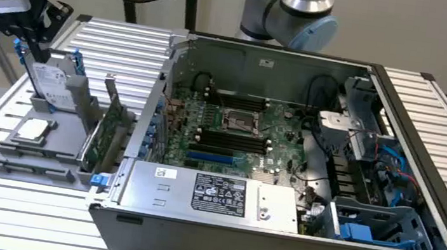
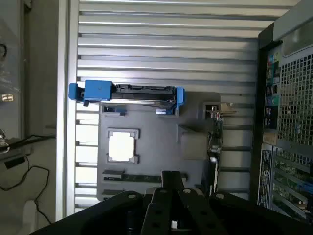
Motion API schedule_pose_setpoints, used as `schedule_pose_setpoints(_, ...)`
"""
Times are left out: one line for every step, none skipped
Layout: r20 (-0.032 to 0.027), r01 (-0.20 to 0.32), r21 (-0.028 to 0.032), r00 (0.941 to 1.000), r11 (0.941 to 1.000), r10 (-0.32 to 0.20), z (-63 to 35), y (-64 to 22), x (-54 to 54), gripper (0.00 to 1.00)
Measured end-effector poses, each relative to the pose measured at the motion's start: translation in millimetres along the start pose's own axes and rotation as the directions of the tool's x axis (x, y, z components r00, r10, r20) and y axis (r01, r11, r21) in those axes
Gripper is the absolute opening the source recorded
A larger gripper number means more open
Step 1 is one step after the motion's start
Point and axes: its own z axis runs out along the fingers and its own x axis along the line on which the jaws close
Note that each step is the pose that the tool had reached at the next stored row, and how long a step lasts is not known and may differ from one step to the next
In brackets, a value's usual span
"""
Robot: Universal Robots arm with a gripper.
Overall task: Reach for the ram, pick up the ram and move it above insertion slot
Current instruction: 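Reach for the ram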
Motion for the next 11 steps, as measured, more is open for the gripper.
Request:
schedule_pose_setpoints(0.0000, 0.000, 0.0000, 1.0000, 1.0000, 0.000, 0.0, 0.0, 0.0, 0.11)
schedule_pose_setpoints(0.0000, 0.000, 0.0000, 1.0000, 1.0000, 0.000, 0.0, 0.0, 0.0, 0.11)
schedule_pose_setpoints(0.0000, 0.000, 0.0000, 1.0000, 1.0000, 0.000, 0.0, 0.0, 0.0, 0.11)
schedule_pose_setpoints(0.0000, 0.000, 0.0000, 1.0000, 1.0000, 0.000, 0.0, 0.0, 0.0, 0.11)
schedule_pose_setpoints(0.0000, 0.000, 0.0000, 1.0000, 1.0000, 0.000, 0.0, 0.0, 0.0, 0.11)
schedule_pose_setpoints(0.0000, 0.000, 0.0000, 1.0000, 1.0000, 0.000, 0.0, 0.0, 0.0, 0.11)
schedule_pose_setpoints(0.0000, 0.000, 0.0000, 1.0000, 1.0000, 0.000, 0.0, 0.0, 0.0, 0.11)
schedule_pose_setpoints(0.0000, 0.000, 0.0000, 1.0000, 1.0000, 0.000, 0.0, 0.0, 0.0, 0.11)
schedule_pose_setpoints(0.0000, 0.000, 0.0000, 1.0000, 1.0000, 0.000, 0.0, 0.0, 0.0, 0.11)
schedule_pose_setpoints(0.0000, 0.000, 0.0000, 1.0000, 1.0000, 0.000, 0.0, 0.0, 0.0, 0.11)
schedule_pose_setpoints(0.0000, 0.000, 0.0000, 1.0000, 1.0000, 0.000, 0.0, 0.0, 0.0, 0.11)
